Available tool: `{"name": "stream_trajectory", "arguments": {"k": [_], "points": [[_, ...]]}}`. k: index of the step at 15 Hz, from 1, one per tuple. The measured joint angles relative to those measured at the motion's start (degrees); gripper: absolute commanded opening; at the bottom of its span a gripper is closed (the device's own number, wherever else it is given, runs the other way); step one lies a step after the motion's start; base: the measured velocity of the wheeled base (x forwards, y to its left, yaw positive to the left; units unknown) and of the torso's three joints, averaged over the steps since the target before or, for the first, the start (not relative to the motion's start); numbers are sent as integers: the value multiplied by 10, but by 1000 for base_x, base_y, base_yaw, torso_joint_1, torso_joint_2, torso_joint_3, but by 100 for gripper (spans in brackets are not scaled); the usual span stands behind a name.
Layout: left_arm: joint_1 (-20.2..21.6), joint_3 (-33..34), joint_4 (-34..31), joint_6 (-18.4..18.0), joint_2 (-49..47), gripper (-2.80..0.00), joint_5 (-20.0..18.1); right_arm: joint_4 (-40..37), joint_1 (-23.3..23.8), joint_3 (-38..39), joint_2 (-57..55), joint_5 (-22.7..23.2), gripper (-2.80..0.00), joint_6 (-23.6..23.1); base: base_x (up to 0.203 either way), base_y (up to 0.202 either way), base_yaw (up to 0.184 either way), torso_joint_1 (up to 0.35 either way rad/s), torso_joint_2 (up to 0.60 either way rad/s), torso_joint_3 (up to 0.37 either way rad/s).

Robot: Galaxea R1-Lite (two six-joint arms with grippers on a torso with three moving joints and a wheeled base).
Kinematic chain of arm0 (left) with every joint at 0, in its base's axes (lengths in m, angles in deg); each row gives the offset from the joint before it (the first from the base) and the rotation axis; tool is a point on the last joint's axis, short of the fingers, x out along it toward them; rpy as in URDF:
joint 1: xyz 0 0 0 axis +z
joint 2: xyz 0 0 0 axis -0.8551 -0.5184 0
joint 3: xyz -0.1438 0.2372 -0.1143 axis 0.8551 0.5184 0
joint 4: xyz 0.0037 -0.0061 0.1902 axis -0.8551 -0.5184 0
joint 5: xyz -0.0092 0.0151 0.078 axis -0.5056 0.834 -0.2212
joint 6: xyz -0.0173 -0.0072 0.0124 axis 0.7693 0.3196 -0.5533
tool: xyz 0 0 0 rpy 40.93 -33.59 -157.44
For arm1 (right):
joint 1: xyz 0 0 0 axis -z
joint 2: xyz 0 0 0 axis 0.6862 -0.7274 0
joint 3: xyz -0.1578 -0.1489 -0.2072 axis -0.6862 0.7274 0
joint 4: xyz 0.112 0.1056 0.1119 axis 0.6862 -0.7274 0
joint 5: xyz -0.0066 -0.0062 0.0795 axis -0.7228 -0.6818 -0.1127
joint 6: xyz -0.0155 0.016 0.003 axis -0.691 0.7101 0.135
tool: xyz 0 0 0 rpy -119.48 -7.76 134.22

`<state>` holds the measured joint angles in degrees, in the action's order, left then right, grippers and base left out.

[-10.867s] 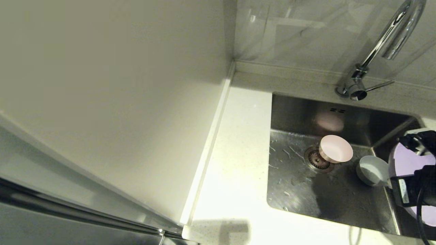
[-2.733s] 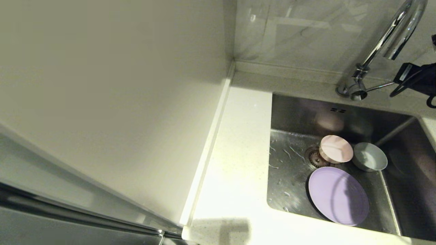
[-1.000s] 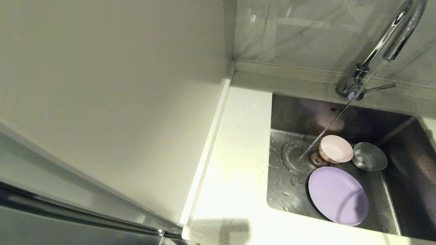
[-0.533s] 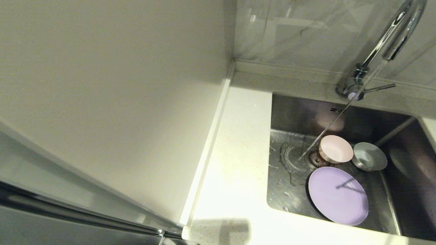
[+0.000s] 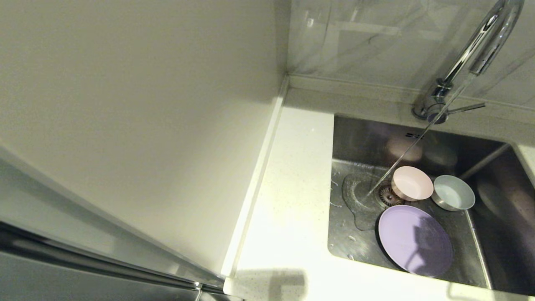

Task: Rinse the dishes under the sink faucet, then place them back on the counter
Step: Wait for the water to rinse the bowl

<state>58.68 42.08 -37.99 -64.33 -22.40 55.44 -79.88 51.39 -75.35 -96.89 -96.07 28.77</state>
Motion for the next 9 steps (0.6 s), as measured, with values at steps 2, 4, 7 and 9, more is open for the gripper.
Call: {"name": "stream_trajectory", "arguments": {"k": [2, 4, 7, 9], "points": [[0, 0, 0, 0, 0, -280, 0, -37, -46, 36, 86, -33, -280, -17, 0, 0, 0, 0, 0, 0], [0, 0, 0, 0, 0, -280, 0, -61, -67, 82, 167, -45, -280, -23, 0, 0, 0, 0, 0, 0], [0, 0, 0, 0, 0, -280, 0, -116, -79, 127, 283, -21, -280, -30, 0, 0, 0, 0, 0, 0], [0, 0, 0, 0, 0, -280, 0, -176, -81, 138, 354, 14, -280, -42, 0, 0, 0, 0, 0, 0]]}}
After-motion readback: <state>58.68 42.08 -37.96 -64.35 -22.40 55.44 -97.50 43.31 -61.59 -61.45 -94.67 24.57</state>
